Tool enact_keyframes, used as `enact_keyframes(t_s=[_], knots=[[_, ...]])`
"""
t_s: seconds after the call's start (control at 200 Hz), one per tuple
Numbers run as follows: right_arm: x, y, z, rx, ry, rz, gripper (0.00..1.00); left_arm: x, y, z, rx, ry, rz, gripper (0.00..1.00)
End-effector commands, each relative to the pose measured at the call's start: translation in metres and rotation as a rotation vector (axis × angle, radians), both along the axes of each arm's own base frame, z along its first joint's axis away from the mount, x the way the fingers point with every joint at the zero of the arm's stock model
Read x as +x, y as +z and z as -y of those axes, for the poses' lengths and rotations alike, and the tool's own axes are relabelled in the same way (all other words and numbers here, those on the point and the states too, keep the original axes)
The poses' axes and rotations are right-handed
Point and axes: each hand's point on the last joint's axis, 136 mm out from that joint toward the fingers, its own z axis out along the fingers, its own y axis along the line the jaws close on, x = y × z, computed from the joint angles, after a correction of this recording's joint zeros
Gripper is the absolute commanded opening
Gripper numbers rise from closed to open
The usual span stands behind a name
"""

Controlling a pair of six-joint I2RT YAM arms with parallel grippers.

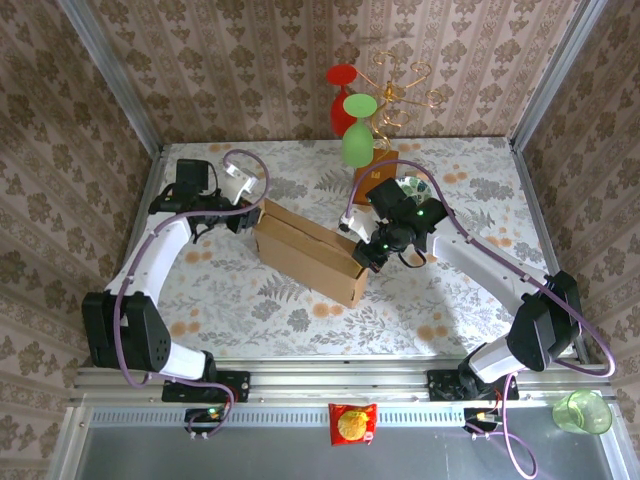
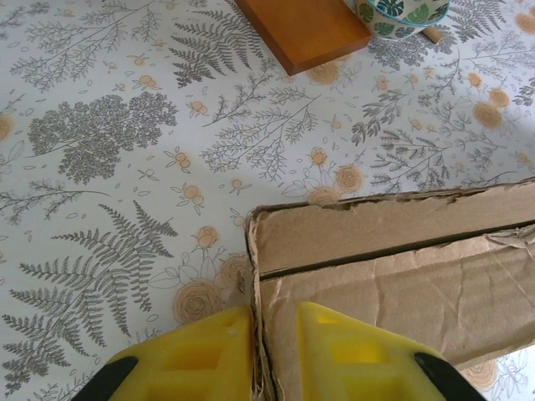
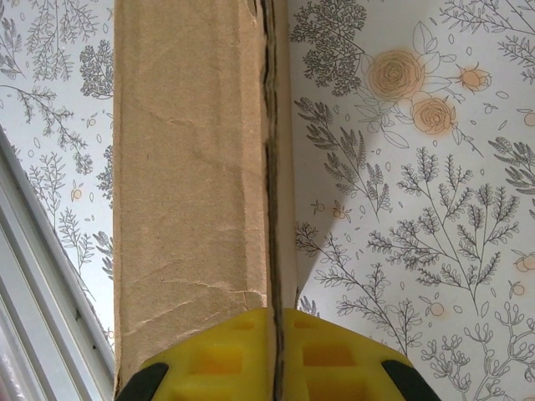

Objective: Fold the paper box

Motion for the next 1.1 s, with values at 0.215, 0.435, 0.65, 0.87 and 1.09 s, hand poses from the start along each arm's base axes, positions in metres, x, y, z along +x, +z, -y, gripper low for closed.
enact_keyframes(t_s=[0.215, 0.435, 0.65, 0.87, 1.09], knots=[[0.002, 0.009, 0.002, -0.006, -0.011, 0.043, 0.0, -0.005, 0.005, 0.006, -0.007, -0.004, 0.015, 0.18], [0.001, 0.015, 0.002, -0.009, -0.014, 0.077, 0.0, -0.004, 0.0, 0.003, 0.016, 0.04, 0.022, 0.16], [0.001, 0.021, 0.002, -0.012, -0.011, 0.12, 0.0, -0.004, -0.002, 0.0, 0.009, 0.076, 0.042, 0.16], [0.001, 0.014, 0.003, -0.046, -0.005, 0.112, 0.0, -0.005, 0.016, 0.001, -0.026, 0.084, 0.098, 0.32], [0.001, 0.011, 0.002, -0.059, 0.012, 0.11, 0.0, -0.011, 0.023, 0.0, -0.003, 0.013, 0.054, 0.44]])
